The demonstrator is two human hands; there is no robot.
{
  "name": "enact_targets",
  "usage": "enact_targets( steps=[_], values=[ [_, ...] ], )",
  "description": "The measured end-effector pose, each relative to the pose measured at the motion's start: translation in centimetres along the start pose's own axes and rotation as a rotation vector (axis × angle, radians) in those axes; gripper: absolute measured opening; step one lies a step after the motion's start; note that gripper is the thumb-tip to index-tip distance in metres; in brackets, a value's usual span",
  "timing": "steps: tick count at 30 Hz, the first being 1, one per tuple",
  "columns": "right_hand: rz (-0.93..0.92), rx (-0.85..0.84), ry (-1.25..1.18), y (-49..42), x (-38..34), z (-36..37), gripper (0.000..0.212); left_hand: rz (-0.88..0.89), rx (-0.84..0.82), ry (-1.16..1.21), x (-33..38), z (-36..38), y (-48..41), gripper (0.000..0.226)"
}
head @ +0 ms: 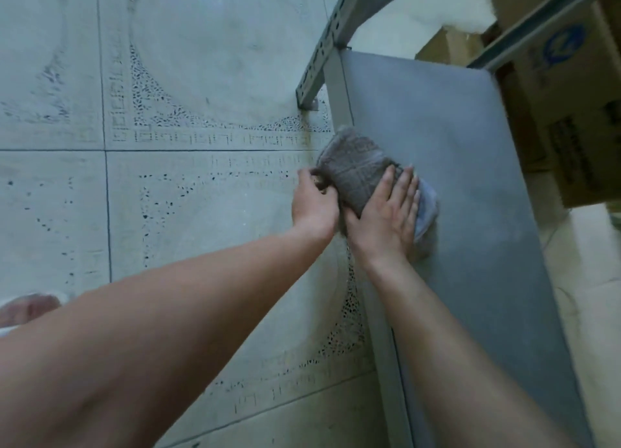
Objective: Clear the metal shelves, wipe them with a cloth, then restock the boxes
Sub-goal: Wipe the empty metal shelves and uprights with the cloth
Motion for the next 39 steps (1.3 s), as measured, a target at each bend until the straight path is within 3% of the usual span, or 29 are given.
enact_targets(
  steps=[5,7,9,12,16,20,22,25,28,31,34,38,39],
  values=[
    [-0.034,-0.023,-0.032,-8.1,-4.4,-1.8,0.102,-0.172,-0.059,0.314,4.0,1.2,-7.3,0.042],
    [-0.035,-0.04,-0.071,-12.2,-6.7,-2.3,0.103,-0.187,-0.082,0.427,6.3,0.6,-10.8,0.035],
    [-0.024,-0.064,-0.105,-15.2,-7.9,-3.0,0.105,-0.192,-0.143,0.469,8.6,0.7,-12.8,0.027],
    [-0.02,-0.044,-0.128,-17.5,-8.9,-3.1,0.105,-0.194,-0.219,0.515,10.4,0.4,-14.5,0.033],
    [-0.033,-0.043,-0.096,-17.4,-8.6,-3.0,0.105,-0.228,-0.308,0.482,10.2,-0.6,-12.0,0.031],
    [-0.059,-0.144,-0.129,-15.6,-9.1,-4.2,0.095,-0.292,-0.284,0.299,10.3,-2.8,-6.7,0.036],
    [-0.045,-0.225,-0.139,-11.6,-8.8,-4.6,0.085,-0.351,-0.289,0.227,11.0,-4.5,-4.0,0.037],
    [0.092,-0.46,-0.341,-2.8,-6.8,-5.6,0.069,-0.483,-0.258,0.089,13.1,-9.1,1.5,0.036],
    [0.254,-0.66,-0.57,4.9,-7.5,-12.2,0.041,-0.635,-0.233,-0.029,17.1,-14.0,8.0,0.037],
    [0.229,-0.719,-0.689,8.6,-11.5,-20.8,0.045,-0.691,-0.205,-0.055,22.8,-17.8,13.1,0.036],
    [0.161,-0.794,-0.781,9.8,-17.2,-33.2,0.048,-0.558,-0.077,0.003,33.8,-22.9,16.9,0.04],
    [0.021,-0.712,-0.885,7.0,-23.9,-47.3,0.045,-0.323,0.096,-0.011,47.2,-28.9,18.2,0.063],
    [-0.007,-0.677,-0.928,6.1,-26.0,-54.2,0.044,-0.232,0.112,-0.068,54.4,-31.6,19.4,0.068]
  ],
)
Point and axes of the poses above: each hand's wrist, its own y-axis away from the middle knuckle, its own z-axis out of the palm, x = y × z, the point moved 6 cm from there along -y, towards the middle knuckle, and after that the axes turned 7 degrees about y, right-handed, at the moved point
